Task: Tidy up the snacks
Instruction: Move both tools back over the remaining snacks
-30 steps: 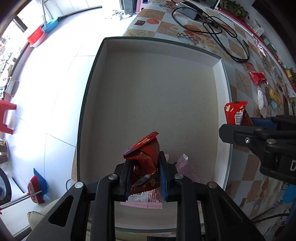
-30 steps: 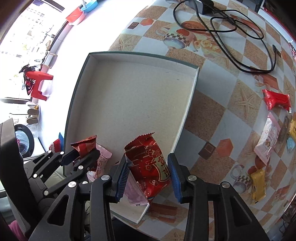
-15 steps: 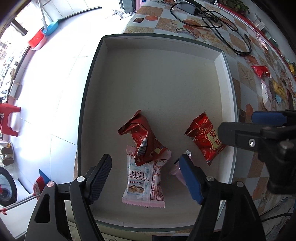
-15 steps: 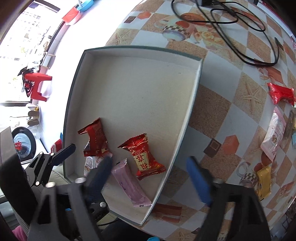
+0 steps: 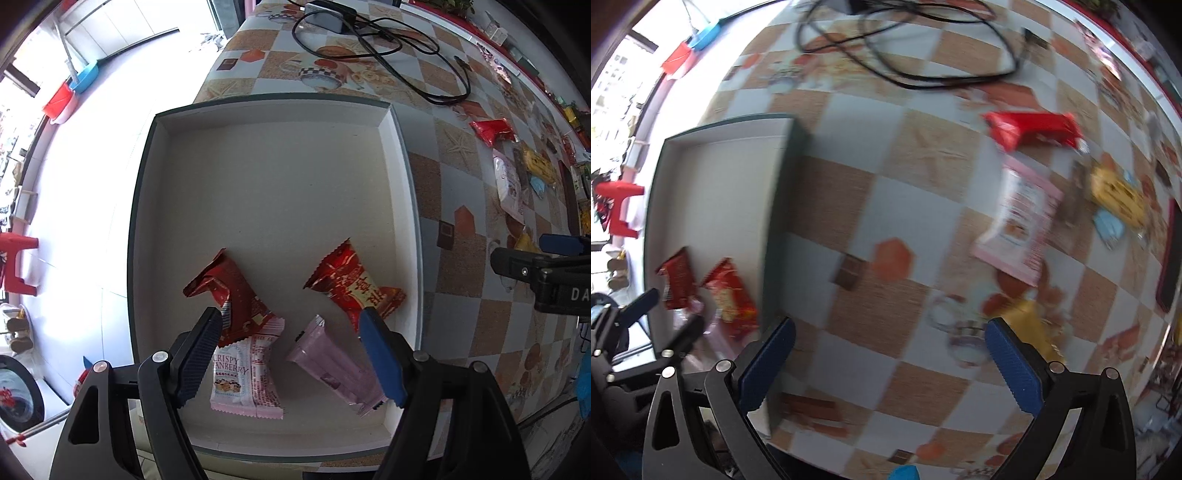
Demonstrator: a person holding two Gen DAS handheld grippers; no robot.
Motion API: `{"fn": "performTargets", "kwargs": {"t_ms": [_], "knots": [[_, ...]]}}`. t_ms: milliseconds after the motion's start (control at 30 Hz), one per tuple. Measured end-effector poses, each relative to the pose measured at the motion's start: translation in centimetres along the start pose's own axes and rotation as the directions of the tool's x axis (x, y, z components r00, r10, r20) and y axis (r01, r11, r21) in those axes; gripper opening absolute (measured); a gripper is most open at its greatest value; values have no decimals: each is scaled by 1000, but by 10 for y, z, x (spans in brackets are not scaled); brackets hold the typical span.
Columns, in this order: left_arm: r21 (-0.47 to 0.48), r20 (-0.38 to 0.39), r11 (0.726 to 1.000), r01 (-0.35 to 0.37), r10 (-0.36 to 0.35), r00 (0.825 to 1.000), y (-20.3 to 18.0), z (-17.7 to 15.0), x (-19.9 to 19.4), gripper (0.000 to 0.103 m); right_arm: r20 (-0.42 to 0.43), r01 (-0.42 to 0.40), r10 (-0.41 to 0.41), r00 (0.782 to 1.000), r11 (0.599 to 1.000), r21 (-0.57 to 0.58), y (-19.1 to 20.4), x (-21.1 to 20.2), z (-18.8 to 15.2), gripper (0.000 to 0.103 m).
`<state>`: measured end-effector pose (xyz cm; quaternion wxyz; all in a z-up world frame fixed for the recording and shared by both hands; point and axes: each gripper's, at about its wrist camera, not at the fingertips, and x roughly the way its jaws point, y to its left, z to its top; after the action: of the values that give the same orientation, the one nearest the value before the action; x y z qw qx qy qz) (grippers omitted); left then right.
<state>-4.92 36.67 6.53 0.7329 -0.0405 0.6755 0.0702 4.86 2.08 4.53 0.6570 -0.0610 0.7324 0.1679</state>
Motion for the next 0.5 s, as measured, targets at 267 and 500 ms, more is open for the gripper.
{"fn": "performTargets", "kwargs": {"t_ms": [267, 500], "knots": [[60, 22, 998, 13, -14, 1000, -37, 11, -20, 79, -42, 76, -74, 996, 995, 61, -53, 22, -12, 103], [124, 32, 992, 15, -20, 999, -60, 17, -28, 80, -83, 85, -81, 993, 995, 49, -71, 48, -14, 103]]}}
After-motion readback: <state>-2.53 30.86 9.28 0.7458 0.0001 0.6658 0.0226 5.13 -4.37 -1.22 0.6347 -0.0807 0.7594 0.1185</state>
